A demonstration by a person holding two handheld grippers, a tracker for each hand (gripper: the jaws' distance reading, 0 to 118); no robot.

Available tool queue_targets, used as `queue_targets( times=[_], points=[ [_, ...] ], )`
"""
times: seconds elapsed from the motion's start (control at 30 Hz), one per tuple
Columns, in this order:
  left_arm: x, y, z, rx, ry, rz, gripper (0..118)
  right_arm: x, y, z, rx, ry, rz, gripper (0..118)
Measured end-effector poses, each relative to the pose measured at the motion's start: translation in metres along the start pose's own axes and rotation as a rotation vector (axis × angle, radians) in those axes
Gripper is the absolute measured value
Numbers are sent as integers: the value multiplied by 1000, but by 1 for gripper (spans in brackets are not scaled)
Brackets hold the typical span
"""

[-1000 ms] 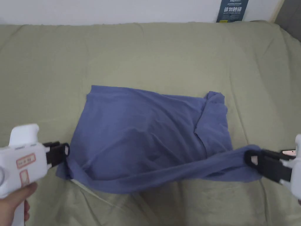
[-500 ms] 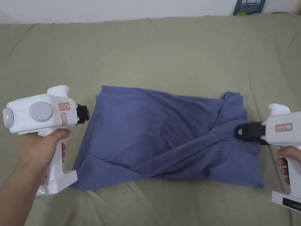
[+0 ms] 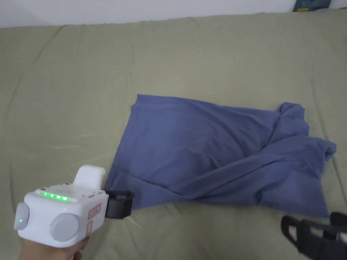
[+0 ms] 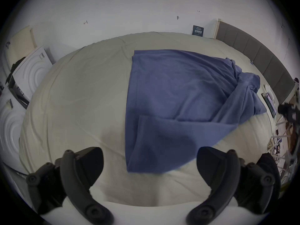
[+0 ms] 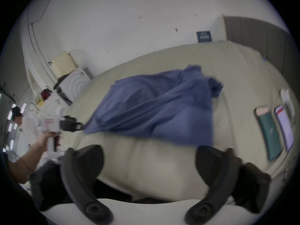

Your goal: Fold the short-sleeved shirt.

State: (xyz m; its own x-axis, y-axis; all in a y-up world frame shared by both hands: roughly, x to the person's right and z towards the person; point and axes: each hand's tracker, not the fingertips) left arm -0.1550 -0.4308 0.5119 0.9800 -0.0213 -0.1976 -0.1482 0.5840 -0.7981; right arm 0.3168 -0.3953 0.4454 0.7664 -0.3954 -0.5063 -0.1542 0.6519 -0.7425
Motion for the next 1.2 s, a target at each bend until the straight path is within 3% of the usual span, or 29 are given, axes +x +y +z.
queue_targets(
  times=[0.03,0.07,0.1,0.13,0.2,0.33,0.43,0.47,0.53,0.57,0.77,0.83,0.93,1.03,1.07,1.1,1.2],
  points=[
    [2,-5,2,17,6,11,110,-6,-10,3,-11,29,-5,107],
    [3,-11,6,29,8,20,99,-16,-21,6,1,0,13,78],
    [7,-15,11,46,18,26,76,-25,-29,6,-5,-63,71,14],
    [12,-20,20,80,44,34,54,-25,-42,5,38,-136,148,0],
    [14,-25,24,85,52,63,15,-24,-50,4,-11,-51,111,0],
    [6,-26,25,35,14,126,9,-26,-50,4,-7,-71,111,0],
    [4,-23,19,35,64,117,9,-20,-45,5,-1,-80,100,0],
    [3,-23,16,27,75,122,17,-19,-45,5,-1,-82,97,0],
    [-2,-23,9,17,98,182,108,-20,-44,5,-2,-77,95,0],
    [-5,-23,0,5,101,203,118,-20,-44,4,-3,-77,99,0],
    [2,-15,-44,-58,85,199,118,-20,-49,1,-17,-78,96,0],
    [16,-10,-51,-65,163,122,112,-20,-47,1,-19,-85,85,0],
    [26,-8,-42,-58,140,118,75,-16,-44,4,-15,-103,79,0],
    [20,-7,-29,-39,70,206,68,-5,-36,5,0,-114,58,0],
    [14,-7,-25,-17,54,246,47,-2,-32,5,2,-116,53,0],
    [6,-6,-19,13,34,305,13,3,-29,4,5,-119,48,0],
    [-5,-3,-10,15,-29,378,11,18,-17,-3,14,-151,39,0]
  ],
)
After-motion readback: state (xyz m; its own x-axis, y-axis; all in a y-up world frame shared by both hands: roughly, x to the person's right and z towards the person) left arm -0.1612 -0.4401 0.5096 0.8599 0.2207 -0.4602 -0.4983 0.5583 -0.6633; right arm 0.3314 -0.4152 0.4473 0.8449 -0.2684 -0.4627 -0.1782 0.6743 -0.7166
